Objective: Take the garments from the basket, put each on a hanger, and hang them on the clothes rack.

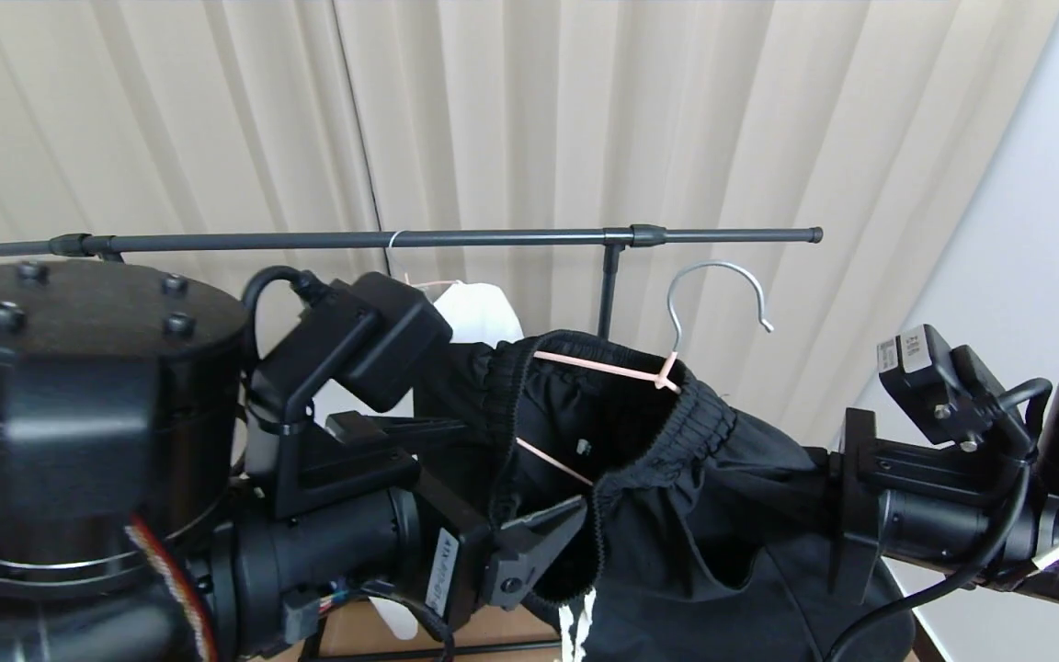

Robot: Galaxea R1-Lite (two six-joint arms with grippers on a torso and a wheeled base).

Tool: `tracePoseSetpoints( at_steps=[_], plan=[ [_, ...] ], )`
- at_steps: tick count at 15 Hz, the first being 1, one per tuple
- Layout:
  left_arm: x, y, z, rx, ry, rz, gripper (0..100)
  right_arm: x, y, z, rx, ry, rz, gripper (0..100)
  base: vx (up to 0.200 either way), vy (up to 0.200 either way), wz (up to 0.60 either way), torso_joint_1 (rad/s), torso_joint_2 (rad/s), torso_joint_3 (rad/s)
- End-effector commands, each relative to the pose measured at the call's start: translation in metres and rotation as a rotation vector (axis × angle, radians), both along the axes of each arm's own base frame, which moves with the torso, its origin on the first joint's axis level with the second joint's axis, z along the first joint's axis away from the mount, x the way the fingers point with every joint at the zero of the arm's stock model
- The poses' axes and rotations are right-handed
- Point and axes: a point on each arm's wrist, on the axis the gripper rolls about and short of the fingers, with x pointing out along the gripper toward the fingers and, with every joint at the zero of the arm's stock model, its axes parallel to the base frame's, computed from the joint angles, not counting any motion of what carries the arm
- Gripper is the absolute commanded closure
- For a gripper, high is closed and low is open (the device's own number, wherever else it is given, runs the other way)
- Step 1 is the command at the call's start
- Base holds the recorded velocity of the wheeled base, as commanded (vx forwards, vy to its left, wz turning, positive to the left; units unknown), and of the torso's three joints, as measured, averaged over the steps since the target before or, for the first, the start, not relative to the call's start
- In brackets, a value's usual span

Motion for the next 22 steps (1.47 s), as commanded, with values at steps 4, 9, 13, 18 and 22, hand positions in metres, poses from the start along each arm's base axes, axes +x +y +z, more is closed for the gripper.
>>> tracePoseSetpoints(
  at_steps=[4,9,13,18,22],
  plan=[
    [0.001,0.041,0.021,-0.036,-0.042,0.038,0,0.003,-0.018,-0.008,0.020,0.037,0.091,100,0.000,0.000,0.00,0.000,0.00,0.000],
    [0.021,0.079,0.018,0.035,-0.081,-0.181,0,0.000,-0.025,-0.020,0.039,0.022,0.207,100,0.000,0.000,0.00,0.000,0.00,0.000],
    [0.044,0.068,0.007,0.096,-0.105,-0.334,0,-0.001,-0.024,-0.023,0.040,0.038,0.240,100,0.000,0.000,0.00,0.000,0.00,0.000],
    [0.062,0.053,-0.003,0.090,-0.106,-0.507,0,-0.005,-0.021,-0.025,0.029,0.023,0.274,100,0.000,0.000,0.00,0.000,0.00,0.000],
    [0.067,0.044,-0.016,0.123,-0.111,-0.580,0,-0.009,-0.020,-0.026,0.024,0.017,0.288,100,0.000,0.000,0.00,0.000,0.00,0.000]
  ],
)
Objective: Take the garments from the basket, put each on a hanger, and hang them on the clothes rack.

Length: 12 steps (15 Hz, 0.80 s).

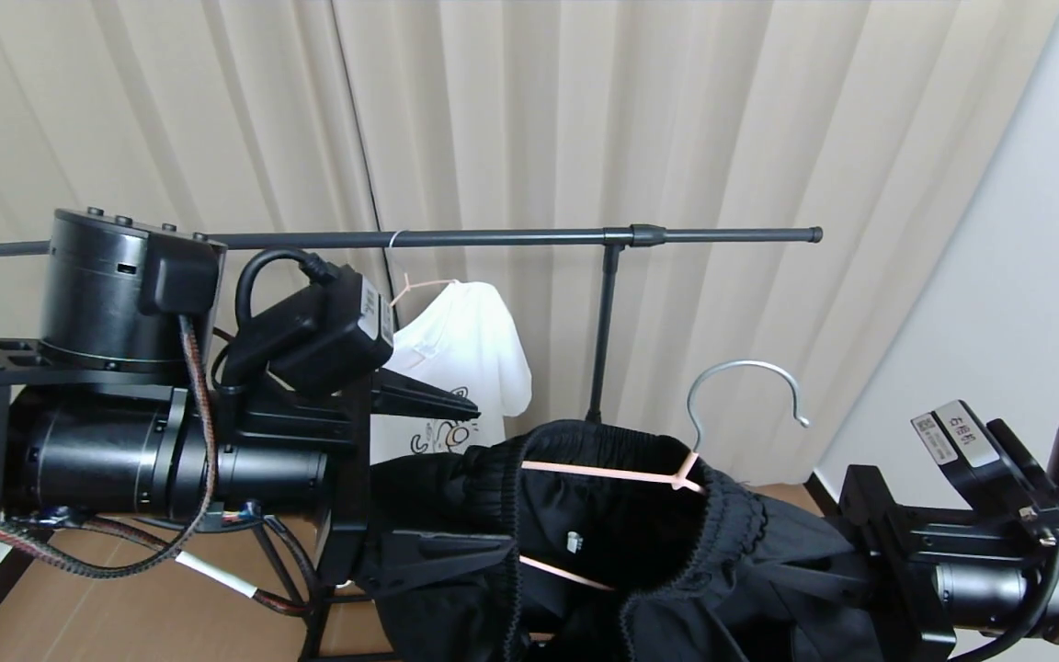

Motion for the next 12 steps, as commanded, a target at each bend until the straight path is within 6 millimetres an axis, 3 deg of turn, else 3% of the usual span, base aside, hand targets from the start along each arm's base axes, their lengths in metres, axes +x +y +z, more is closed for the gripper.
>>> tracePoseSetpoints(
  at_steps=[1,12],
  plan=[
    [0.004,-0.006,-0.009,0.021,0.024,-0.017,0,-0.002,0.000,0.001,0.002,-0.005,0.004,100,0.000,0.000,0.00,0.000,0.00,0.000],
    [0.008,-0.016,-0.020,0.033,0.033,-0.093,0,-0.012,-0.004,0.009,0.028,-0.042,0.039,100,0.000,0.000,0.00,0.000,0.00,0.000]
  ],
)
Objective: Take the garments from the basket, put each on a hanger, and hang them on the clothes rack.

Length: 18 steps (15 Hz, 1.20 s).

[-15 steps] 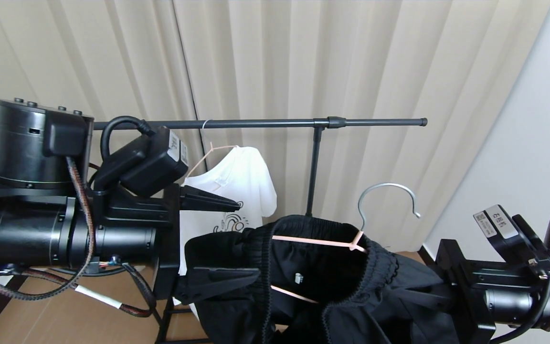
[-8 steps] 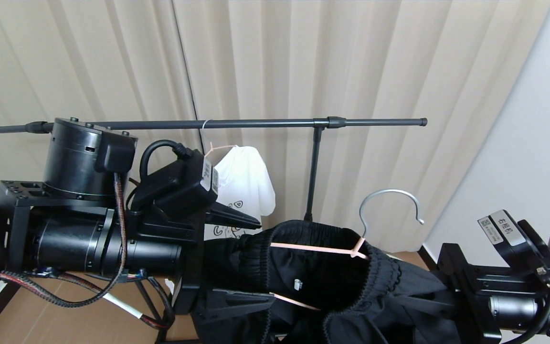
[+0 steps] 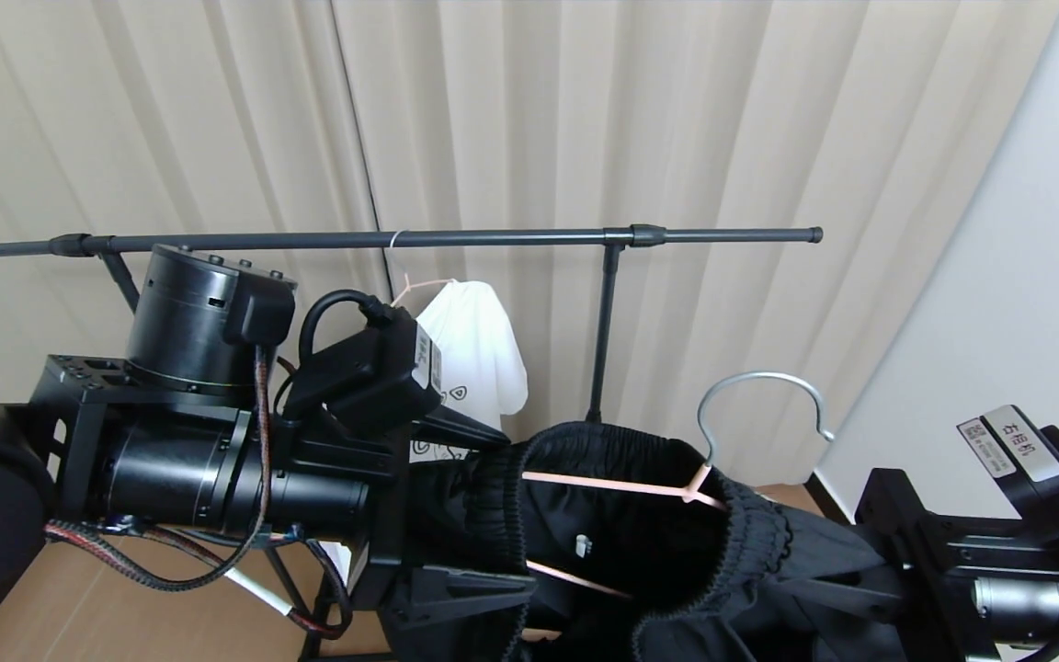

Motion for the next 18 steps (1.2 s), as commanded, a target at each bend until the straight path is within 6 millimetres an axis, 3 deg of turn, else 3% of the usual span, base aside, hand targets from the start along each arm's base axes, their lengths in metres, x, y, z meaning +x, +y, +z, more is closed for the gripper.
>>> tracePoseSetpoints(
  at_steps=[1,9,10,18],
  plan=[
    [0.002,-0.004,-0.004,0.008,0.012,-0.008,0,-0.002,0.001,0.002,0.004,-0.008,0.011,100,0.000,0.000,0.00,0.000,0.00,0.000],
    [0.002,-0.013,-0.014,0.030,0.043,-0.036,0,-0.006,0.000,0.006,0.013,-0.028,0.014,100,0.000,0.000,0.00,0.000,0.00,0.000],
    [0.002,-0.014,-0.016,0.033,0.048,-0.038,100,-0.007,0.000,0.006,0.014,-0.031,0.014,100,0.000,0.000,0.00,0.000,0.00,0.000],
    [-0.004,-0.017,-0.016,0.037,0.048,-0.057,100,-0.006,0.000,0.006,0.013,-0.029,0.012,100,0.000,0.000,0.00,0.000,0.00,0.000]
  ],
)
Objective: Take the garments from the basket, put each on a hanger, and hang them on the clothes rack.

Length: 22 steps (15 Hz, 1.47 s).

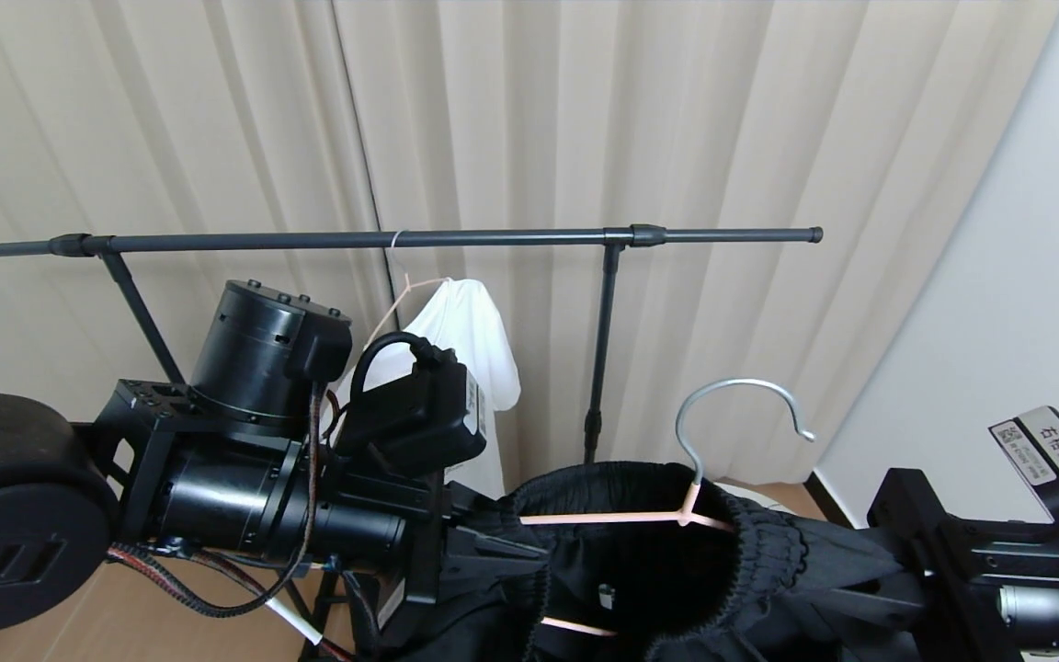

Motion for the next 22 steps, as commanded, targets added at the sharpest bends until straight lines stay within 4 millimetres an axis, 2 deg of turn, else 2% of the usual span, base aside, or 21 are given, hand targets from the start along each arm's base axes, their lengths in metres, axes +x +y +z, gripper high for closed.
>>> tracePoseSetpoints(
  at_steps=[1,6,7,14,22],
  plan=[
    [-0.003,0.002,0.002,-0.005,-0.006,0.003,100,0.001,0.001,-0.001,-0.003,0.002,0.000,100,0.000,0.000,0.00,0.000,0.00,0.000],
    [-0.005,0.006,0.005,-0.003,-0.021,0.023,100,0.003,0.001,-0.001,-0.004,0.003,-0.005,100,0.000,0.000,0.00,0.000,0.00,0.000],
    [-0.005,0.006,0.005,-0.001,-0.025,0.029,100,0.003,0.001,-0.001,-0.005,0.005,-0.005,0,0.000,0.000,0.00,0.000,0.00,0.000],
    [-0.001,0.016,0.009,0.003,-0.043,0.099,100,0.007,-0.005,0.001,-0.004,-0.018,-0.043,0,0.000,0.000,0.00,0.000,0.00,0.000],
    [-0.002,0.042,0.022,-0.029,-0.058,0.199,100,0.013,-0.015,0.004,-0.008,-0.062,-0.100,0,0.000,0.000,0.00,0.000,0.00,0.000]
  ],
)
